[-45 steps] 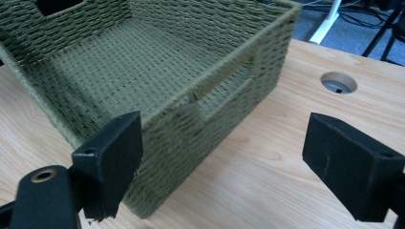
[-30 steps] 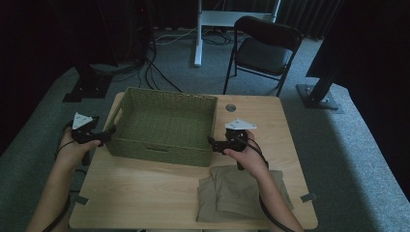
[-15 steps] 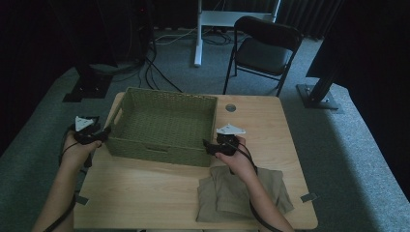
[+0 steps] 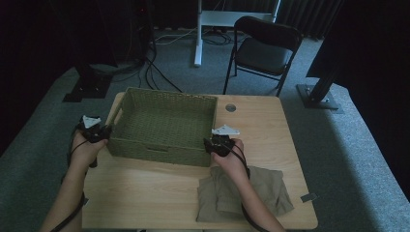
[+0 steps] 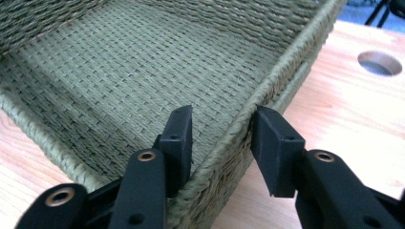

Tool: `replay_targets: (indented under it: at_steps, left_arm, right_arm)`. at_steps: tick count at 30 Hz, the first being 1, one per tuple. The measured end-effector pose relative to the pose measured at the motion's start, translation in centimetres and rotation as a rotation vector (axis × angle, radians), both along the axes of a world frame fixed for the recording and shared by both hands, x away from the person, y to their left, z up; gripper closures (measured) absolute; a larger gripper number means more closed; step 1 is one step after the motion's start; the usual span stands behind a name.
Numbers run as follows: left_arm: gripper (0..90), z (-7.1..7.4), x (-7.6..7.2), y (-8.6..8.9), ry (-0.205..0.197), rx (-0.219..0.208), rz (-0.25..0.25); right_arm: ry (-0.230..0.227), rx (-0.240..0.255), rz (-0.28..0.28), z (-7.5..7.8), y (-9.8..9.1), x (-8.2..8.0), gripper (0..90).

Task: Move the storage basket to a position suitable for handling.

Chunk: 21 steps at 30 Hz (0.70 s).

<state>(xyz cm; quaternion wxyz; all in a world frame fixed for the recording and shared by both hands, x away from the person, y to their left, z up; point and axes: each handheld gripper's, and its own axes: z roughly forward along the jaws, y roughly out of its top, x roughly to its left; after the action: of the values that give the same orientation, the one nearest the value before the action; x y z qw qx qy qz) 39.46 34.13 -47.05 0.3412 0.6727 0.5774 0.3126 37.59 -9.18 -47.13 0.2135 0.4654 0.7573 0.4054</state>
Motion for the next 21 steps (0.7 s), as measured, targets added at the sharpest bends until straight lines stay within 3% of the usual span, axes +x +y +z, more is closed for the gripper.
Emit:
replay_targets:
  at_steps: [7,21]
  left_arm:
    - [84.6,0.0,-0.6,-0.7,0.003,-0.008,0.019]
    - [84.6,-0.3,-1.9,-2.0,-0.017,-0.077,0.054]
  right_arm:
    - [-0.001,-0.029,-0.027,0.1,-0.1,0.1,66.1]
    - [0.012,-0.039,-0.062,0.2,-1.3,0.6,71.7]
